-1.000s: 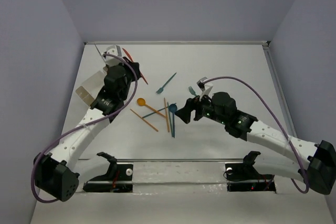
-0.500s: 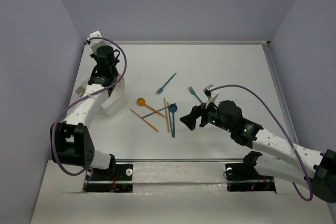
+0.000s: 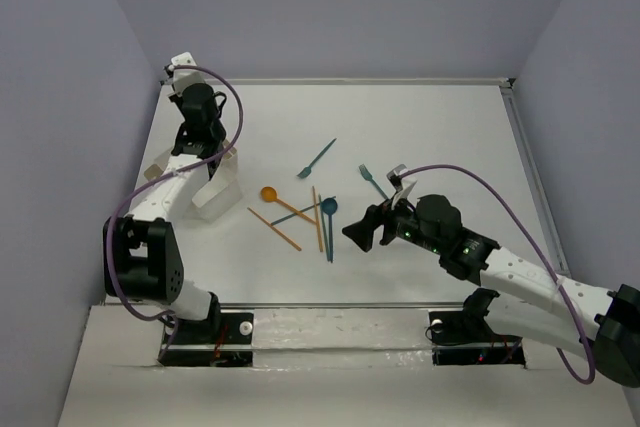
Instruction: Sort the eating utensils into containers
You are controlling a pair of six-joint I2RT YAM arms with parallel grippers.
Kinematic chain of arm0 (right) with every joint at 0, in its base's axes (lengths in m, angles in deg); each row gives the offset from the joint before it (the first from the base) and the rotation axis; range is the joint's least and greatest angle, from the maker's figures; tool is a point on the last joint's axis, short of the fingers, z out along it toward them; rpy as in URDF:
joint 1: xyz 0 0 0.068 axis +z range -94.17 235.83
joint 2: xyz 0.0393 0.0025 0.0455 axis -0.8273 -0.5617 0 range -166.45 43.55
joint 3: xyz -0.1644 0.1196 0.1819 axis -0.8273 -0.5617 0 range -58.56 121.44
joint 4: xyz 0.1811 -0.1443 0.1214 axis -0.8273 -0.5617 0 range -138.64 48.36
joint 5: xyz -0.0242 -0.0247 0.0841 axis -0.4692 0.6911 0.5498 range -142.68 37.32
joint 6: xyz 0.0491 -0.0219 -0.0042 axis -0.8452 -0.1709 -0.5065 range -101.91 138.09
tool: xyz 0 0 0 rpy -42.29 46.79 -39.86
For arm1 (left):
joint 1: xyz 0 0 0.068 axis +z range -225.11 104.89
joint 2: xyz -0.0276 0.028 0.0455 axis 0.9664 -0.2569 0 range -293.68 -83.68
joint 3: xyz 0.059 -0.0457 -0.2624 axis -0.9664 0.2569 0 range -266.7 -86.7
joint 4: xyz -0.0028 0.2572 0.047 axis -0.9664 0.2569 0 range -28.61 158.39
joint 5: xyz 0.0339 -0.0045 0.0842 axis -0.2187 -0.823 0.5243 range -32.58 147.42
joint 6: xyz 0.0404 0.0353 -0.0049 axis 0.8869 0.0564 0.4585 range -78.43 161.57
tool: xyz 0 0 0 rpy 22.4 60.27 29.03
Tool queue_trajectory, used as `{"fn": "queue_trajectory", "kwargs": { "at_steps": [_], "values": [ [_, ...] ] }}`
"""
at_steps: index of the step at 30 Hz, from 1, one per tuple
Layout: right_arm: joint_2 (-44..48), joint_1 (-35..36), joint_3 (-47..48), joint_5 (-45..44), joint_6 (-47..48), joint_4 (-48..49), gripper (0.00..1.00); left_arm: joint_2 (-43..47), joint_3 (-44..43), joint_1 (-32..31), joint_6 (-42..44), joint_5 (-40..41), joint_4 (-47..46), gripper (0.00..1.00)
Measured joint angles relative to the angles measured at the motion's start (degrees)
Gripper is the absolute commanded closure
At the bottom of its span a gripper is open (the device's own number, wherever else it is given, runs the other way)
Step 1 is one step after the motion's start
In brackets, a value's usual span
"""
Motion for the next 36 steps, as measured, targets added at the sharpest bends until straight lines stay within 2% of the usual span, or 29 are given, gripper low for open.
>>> {"fn": "queue_trajectory", "kwargs": {
  "at_steps": [11, 14, 19, 21, 22, 23, 26, 31, 36],
  "values": [
    [0.0, 0.0, 0.0, -0.2, 0.0, 0.0, 0.00, -2.7, 1.4, 0.0, 2.5, 0.6, -4.5, 1.00],
    [0.1, 0.0, 0.0, -0.8, 0.1, 0.0, 0.00, -2.9, 2.6, 0.0, 2.5, 1.2, -5.4, 0.87],
    [1.5, 0.0, 0.0, -1.9, 0.1, -0.3, 0.00, -3.3, 5.6, 0.0, 2.1, 2.1, -7.0, 0.77],
    [2.3, 0.0, 0.0, -2.4, 0.1, -0.4, 0.00, -3.5, 6.6, 0.0, 1.8, 2.3, -7.0, 0.61],
    [2.6, 0.0, 0.0, -2.8, 0.1, -0.5, 0.00, -3.5, 7.0, 0.0, 1.6, 2.3, -6.9, 0.41],
    [2.7, 0.0, 0.0, -2.9, 0.1, -0.6, 0.00, -3.5, 7.2, 0.0, 1.3, 2.3, -6.8, 0.30],
    [2.7, 0.0, 0.0, -3.1, 0.1, -1.1, 0.00, -3.5, 7.3, 0.0, 0.5, 2.4, -6.8, 0.08],
    [1.6, 0.0, 0.6, -4.4, 0.0, -3.0, 0.00, -1.4, 7.3, 0.0, -1.2, 1.1, -4.6, 0.03],
    [-1.7, 0.0, 3.2, -7.1, 0.0, -6.2, 0.05, 8.2, 7.1, -0.2, -3.7, -3.3, -0.9, 0.01]
  ]
}}
